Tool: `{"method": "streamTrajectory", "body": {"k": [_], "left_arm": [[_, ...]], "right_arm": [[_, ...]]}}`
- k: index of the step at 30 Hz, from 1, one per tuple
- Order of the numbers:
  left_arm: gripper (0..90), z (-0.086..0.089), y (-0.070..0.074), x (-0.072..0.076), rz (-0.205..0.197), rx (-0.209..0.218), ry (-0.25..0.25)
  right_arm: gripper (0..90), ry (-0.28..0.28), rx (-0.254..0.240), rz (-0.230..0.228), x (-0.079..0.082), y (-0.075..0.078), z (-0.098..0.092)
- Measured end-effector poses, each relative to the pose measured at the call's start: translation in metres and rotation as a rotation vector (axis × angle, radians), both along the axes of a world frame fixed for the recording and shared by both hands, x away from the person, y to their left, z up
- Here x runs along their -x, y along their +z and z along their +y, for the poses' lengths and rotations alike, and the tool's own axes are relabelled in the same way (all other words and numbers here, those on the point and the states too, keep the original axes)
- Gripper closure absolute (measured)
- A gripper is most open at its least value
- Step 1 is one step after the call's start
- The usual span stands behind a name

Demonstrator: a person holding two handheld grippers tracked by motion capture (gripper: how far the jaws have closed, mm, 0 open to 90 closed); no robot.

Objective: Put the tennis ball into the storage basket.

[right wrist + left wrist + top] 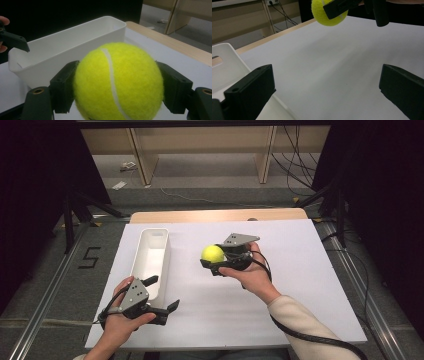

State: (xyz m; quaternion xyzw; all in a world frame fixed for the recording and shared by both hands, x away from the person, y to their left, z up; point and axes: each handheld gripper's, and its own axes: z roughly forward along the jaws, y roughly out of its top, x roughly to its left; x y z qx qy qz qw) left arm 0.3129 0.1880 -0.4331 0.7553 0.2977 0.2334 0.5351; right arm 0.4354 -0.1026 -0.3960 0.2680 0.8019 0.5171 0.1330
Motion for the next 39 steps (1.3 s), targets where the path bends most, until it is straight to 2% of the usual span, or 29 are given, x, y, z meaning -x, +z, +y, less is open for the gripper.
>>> {"method": "streamTrajectory", "body": {"k": [39], "left_arm": [[0.0,0.002,0.0,0.0,-0.001,0.002,0.002]], "right_arm": [[25.9,0.002,-0.007,0.007,-0.003,0.0,0.014]]}}
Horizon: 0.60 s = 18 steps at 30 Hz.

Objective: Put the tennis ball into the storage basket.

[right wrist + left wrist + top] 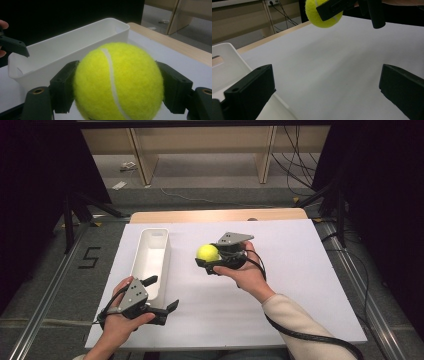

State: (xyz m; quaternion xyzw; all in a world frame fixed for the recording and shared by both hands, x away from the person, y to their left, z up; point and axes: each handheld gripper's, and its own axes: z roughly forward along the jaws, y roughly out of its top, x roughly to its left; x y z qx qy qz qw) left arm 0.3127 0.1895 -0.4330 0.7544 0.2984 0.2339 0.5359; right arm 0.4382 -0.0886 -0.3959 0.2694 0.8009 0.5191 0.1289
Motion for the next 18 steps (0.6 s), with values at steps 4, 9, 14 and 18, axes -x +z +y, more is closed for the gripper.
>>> {"method": "streamTrajectory", "body": {"k": [4,9,14,18], "left_arm": [[0.0,0.0001,0.0001,0.0,0.0,0.0,0.001],[0.0,-0.0003,0.0,0.0003,0.001,0.001,-0.003],[0.0,-0.0005,-0.0001,0.0003,0.001,0.0,-0.004],[0.0,-0.0007,-0.0004,0.0,0.003,0.001,-0.003]], "right_arm": [[25.9,0.005,0.0,0.002,0.0005,-0.0001,0.0029],[25.9,0.004,-0.001,-0.003,0.0,0.0001,0.0054],[25.9,0.004,0.003,-0.003,0.0,0.0001,0.0081],[25.9,0.006,0.004,-0.002,0.0002,0.0002,0.0096]]}}
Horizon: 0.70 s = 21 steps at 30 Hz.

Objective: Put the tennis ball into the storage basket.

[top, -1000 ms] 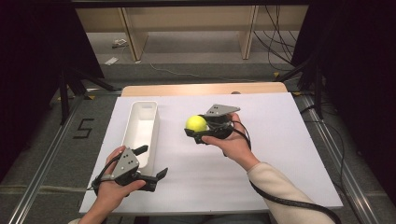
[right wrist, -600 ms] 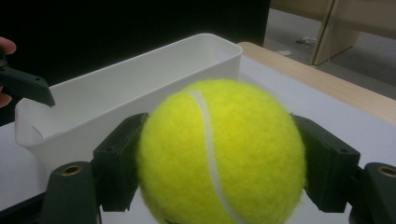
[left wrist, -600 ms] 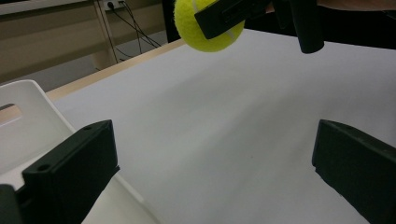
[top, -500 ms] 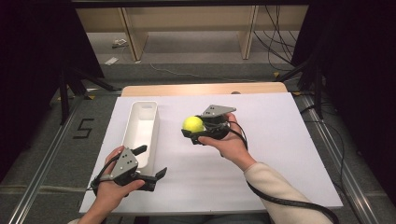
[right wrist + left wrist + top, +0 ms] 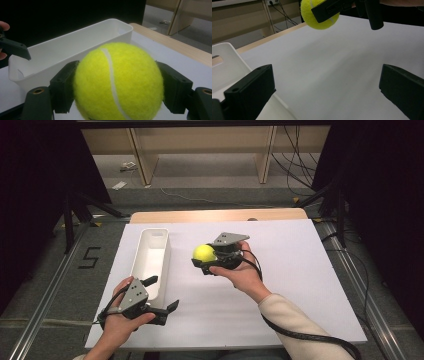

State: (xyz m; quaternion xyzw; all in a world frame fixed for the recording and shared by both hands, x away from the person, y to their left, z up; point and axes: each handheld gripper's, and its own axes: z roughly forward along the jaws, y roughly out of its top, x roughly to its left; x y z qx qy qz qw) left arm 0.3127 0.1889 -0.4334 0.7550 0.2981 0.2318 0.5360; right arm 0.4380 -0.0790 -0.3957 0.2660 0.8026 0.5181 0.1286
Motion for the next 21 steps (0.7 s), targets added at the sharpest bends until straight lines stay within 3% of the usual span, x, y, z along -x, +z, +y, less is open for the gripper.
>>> {"method": "streamTrajectory", "body": {"k": [21], "left_arm": [[0.0,0.0,0.0,0.0,0.009,0.009,-0.005]], "right_arm": [[25.9,0.021,-0.011,-0.006,0.0,0.004,0.015]]}}
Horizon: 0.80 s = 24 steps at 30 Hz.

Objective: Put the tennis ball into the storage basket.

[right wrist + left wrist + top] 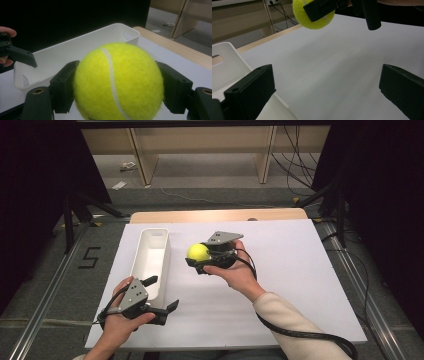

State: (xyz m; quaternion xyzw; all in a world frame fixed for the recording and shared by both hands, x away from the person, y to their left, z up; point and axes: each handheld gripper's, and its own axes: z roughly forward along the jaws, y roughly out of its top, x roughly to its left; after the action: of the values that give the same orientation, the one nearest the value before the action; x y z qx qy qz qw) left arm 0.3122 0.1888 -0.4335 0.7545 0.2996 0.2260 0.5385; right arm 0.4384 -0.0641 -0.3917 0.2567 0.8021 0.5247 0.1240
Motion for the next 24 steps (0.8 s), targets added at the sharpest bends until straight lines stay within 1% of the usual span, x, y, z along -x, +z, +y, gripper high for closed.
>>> {"method": "streamTrajectory", "body": {"k": [3,10,18,19,24], "left_arm": [[0.0,0.0,0.0,0.0,-0.004,-0.004,-0.001],[0.0,0.0,0.0,0.0,0.002,0.001,0.0],[0.0,0.0,0.0,0.0,-0.006,-0.002,0.003],[0.0,0.0,0.0,0.0,-0.005,-0.001,0.004],[0.0,0.0,0.0,0.0,-0.009,-0.006,0.008]], "right_arm": [[25.9,0.0,-0.002,0.002,0.0,0.001,0.001],[25.9,0.008,0.002,0.001,0.001,0.0,0.005],[25.9,0.013,-0.003,-0.006,0.001,0.002,0.008],[25.9,0.013,-0.003,0.0,0.001,0.002,0.008],[25.9,0.019,-0.003,-0.001,0.002,0.001,0.011]]}}
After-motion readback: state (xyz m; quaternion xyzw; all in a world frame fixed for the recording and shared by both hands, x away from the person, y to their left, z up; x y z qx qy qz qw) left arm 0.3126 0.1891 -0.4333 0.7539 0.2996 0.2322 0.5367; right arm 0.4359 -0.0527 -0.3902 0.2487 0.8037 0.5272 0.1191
